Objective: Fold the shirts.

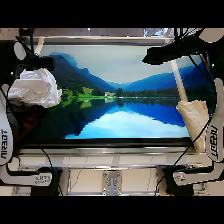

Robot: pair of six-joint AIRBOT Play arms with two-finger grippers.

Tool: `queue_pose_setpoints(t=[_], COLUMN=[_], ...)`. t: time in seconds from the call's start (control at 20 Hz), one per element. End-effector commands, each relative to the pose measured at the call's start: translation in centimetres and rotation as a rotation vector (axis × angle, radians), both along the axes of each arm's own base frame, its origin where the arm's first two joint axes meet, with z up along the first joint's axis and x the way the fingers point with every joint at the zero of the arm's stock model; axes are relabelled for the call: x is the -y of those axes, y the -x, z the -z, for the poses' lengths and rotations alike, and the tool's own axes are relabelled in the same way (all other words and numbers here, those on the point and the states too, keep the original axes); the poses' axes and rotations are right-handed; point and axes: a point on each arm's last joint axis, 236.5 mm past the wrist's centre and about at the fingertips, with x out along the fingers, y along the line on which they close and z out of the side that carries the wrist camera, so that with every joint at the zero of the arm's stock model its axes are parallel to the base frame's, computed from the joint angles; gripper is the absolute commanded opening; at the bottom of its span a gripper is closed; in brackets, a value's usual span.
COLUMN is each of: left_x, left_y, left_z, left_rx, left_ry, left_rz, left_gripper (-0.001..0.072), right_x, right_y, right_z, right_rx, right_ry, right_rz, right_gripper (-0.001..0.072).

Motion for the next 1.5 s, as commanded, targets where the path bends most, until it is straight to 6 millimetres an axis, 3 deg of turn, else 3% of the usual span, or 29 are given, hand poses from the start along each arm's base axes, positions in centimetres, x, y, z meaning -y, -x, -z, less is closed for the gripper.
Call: queue_pose_setpoints(t=[0.0, 0.15, 0.4, 0.55, 0.7, 0.75, 0.8, 0.85, 0.95, 1.05, 1.1, 1.15, 1.25, 1.35, 1.45], left_x=[-7.4, -10.2, -9.4, -9.4, -9.5, -9.5, -9.9, -10.4, -11.1, -11.3, -11.2, -10.8, -8.8, -4.6, 1.5], left_y=[-0.7, -1.3, -4.1, -5.5, -6.9, -7.3, -7.6, -7.8, -7.8, -7.2, -7.1, -7.1, -7.2, -6.3, -4.3], left_z=[2.9, 8.7, 16.6, 19.3, 20.3, 20.3, 20.1, 19.8, 19.3, 18.0, 16.3, 14.1, 7.7, 0.6, -5.7], left_rx=[-0.048, -0.15, -0.2, -0.218, -0.192, -0.174, -0.164, -0.151, -0.152, -0.157, -0.137, -0.101, 0.011, 0.139, 0.246], left_ry=[-0.125, -0.119, -0.059, -0.045, -0.047, -0.051, -0.072, -0.103, -0.148, -0.153, -0.153, -0.155, -0.137, -0.051, 0.094], left_rz=[-0.144, -0.186, -0.159, -0.166, -0.157, -0.152, -0.147, -0.14, -0.134, -0.145, -0.148, -0.145, -0.126, -0.083, -0.004], left_gripper=[0.0711, 0.0711, 0.071, 0.071, 0.07, 0.0629, 0.0344, 0.0006, 0.001, 0.0009, 0.0008, 0.0008, 0.0008, 0.0008, 0.0008], right_x=[-0.1, -0.1, -0.1, -0.1, -0.1, -0.1, -0.1, -0.1, -0.1, -0.1, -0.1, -0.1, -0.1, -0.1, 0.0], right_y=[0.0, 0.0, -0.4, -1.0, -1.0, -1.0, -1.0, -1.0, -1.0, -1.0, -1.0, -1.0, -0.8, -0.4, 1.0], right_z=[-0.1, -0.1, -0.4, -0.8, -0.8, -0.8, -0.8, -0.8, -0.8, -0.8, -0.8, -0.9, -1.7, -3.1, -5.3], right_rx=[0.004, 0.004, 0.02, 0.044, 0.047, 0.046, 0.046, 0.046, 0.046, 0.046, 0.046, 0.048, 0.062, 0.093, 0.135], right_ry=[-0.003, -0.004, -0.011, -0.021, -0.022, -0.022, -0.022, -0.022, -0.022, -0.022, -0.022, -0.022, -0.022, -0.026, -0.032], right_rz=[0.0, 0.0, 0.008, 0.02, 0.021, 0.022, 0.022, 0.021, 0.021, 0.021, 0.021, 0.02, 0.017, 0.014, 0.01], right_gripper=[0.0291, 0.0319, 0.0319, 0.0319, 0.0319, 0.0319, 0.0319, 0.0319, 0.0318, 0.0318, 0.0318, 0.0318, 0.0318, 0.0318, 0.0318])
